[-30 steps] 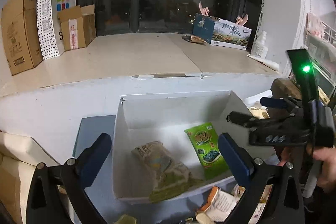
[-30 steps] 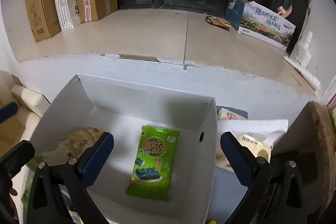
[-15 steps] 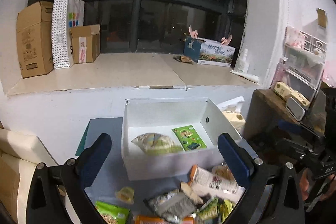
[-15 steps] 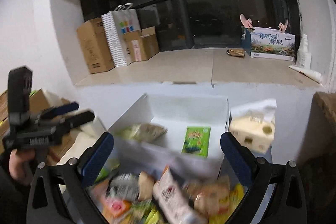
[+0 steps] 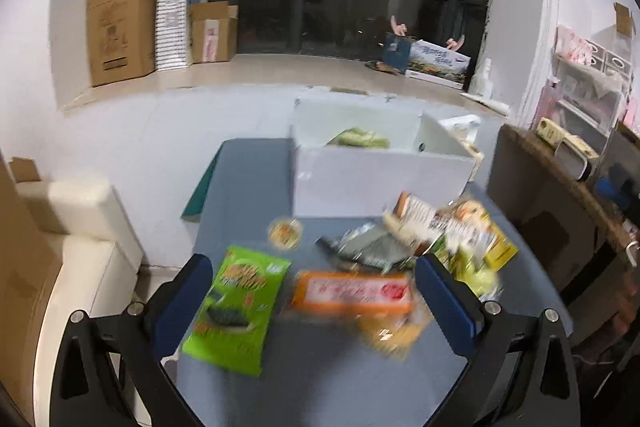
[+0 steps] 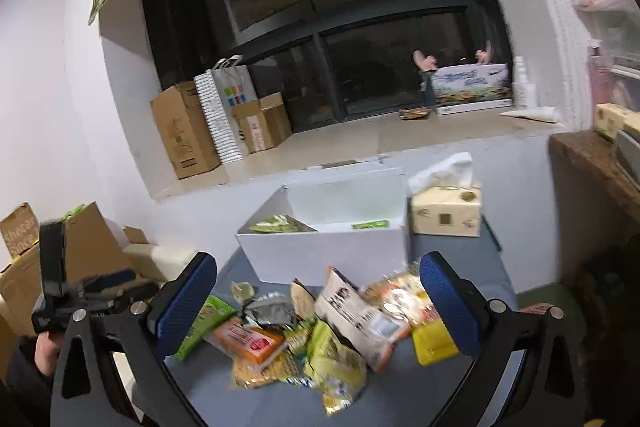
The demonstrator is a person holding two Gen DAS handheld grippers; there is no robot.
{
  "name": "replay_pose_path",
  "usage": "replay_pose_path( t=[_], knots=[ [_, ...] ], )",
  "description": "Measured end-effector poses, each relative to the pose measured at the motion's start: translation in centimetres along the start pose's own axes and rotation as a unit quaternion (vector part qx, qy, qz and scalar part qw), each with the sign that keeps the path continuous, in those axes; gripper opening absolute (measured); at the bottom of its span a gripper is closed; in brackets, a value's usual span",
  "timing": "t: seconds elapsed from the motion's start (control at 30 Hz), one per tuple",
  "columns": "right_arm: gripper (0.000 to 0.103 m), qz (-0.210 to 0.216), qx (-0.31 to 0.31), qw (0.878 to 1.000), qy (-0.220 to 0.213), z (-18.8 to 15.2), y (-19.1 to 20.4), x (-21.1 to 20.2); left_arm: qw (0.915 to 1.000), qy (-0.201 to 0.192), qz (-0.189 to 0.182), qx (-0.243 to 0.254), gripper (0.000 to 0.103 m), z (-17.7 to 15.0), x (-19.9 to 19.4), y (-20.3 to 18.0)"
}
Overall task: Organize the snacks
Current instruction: 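Grasp the second green seaweed packet on the table with the left gripper, then carry the seaweed packet into the box with the left gripper while the right carries a bread bag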
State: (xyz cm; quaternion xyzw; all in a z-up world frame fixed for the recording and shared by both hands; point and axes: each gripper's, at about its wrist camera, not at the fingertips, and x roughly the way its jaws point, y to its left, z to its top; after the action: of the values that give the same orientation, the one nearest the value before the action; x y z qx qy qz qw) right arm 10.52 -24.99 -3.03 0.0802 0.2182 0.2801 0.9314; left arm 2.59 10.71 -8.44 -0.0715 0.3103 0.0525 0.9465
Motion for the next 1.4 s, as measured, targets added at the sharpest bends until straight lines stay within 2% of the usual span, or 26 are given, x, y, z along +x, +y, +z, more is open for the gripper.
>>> replay_pose_path(
  t=[0.1, 0.3, 0.4, 0.57, 0.77, 0.9, 0.97, 1.0, 1.03, 1.07, 1.2, 1.27, 1.4],
  knots=[
    [0.103, -0.026, -0.019, 0.999, -0.008, -1.2, 0.2, -1.5, 0.9995, 0.019, 0.02, 0.012, 0.103, -1.8, 0.6, 0.7],
    [0.103, -0.025, -0.008, 1.0, 0.0, -2.5, -0.3, -2.1, 0.9957, 0.077, 0.05, 0.015, 0.103, -3.9, 3.4, 2.1],
    [0.103, -0.022, -0.008, 1.0, 0.007, -2.6, -0.4, -1.8, 0.9943, 0.088, 0.05, 0.034, 0.103, -4.3, 5.1, 2.4],
    [0.103, -0.017, -0.023, 1.0, 0.011, -2.8, 0.5, -1.6, 0.9846, 0.149, 0.061, 0.069, 0.103, -4.5, 9.2, 4.5],
    [0.103, -0.004, -0.033, 0.999, 0.022, -3.1, 1.2, -1.0, 0.9791, 0.193, 0.04, 0.051, 0.103, -5.0, 12.5, 6.5],
    [0.103, 0.005, -0.048, 0.998, 0.039, -3.5, 1.8, -0.5, 0.9758, 0.205, 0.055, 0.053, 0.103, -5.6, 13.9, 6.0],
    [0.103, 0.009, -0.051, 0.998, 0.041, -3.6, 1.8, -0.5, 0.9787, 0.2, 0.035, 0.033, 0.102, -5.7, 14.0, 6.2],
    [0.103, 0.01, -0.051, 0.998, 0.042, -3.6, 1.8, -0.5, 0.9787, 0.201, 0.032, 0.028, 0.096, -5.7, 14.0, 6.3],
    [0.103, 0.013, -0.05, 0.998, 0.043, -3.7, 1.7, -0.5, 0.9799, 0.193, 0.038, 0.031, 0.085, -5.7, 13.7, 6.1],
    [0.103, 0.013, -0.048, 0.998, 0.044, -3.7, 1.5, -0.5, 0.9812, 0.185, 0.042, 0.036, 0.069, -5.6, 13.3, 6.1],
    [0.103, 0.013, -0.024, 0.998, 0.061, -3.9, 0.5, 0.1, 0.9824, 0.183, 0.024, 0.025, 0.069, -5.1, 12.0, 6.6],
    [0.103, 0.013, -0.01, 0.997, 0.073, -4.0, 0.0, 0.5, 0.9843, 0.171, 0.036, 0.025, 0.069, -4.9, 10.7, 6.5],
    [0.103, 0.004, -0.003, 0.995, 0.1, -4.5, -1.6, 1.7, 0.992, 0.124, 0.021, 0.004, 0.069, -4.0, 6.8, 6.4]
  ],
)
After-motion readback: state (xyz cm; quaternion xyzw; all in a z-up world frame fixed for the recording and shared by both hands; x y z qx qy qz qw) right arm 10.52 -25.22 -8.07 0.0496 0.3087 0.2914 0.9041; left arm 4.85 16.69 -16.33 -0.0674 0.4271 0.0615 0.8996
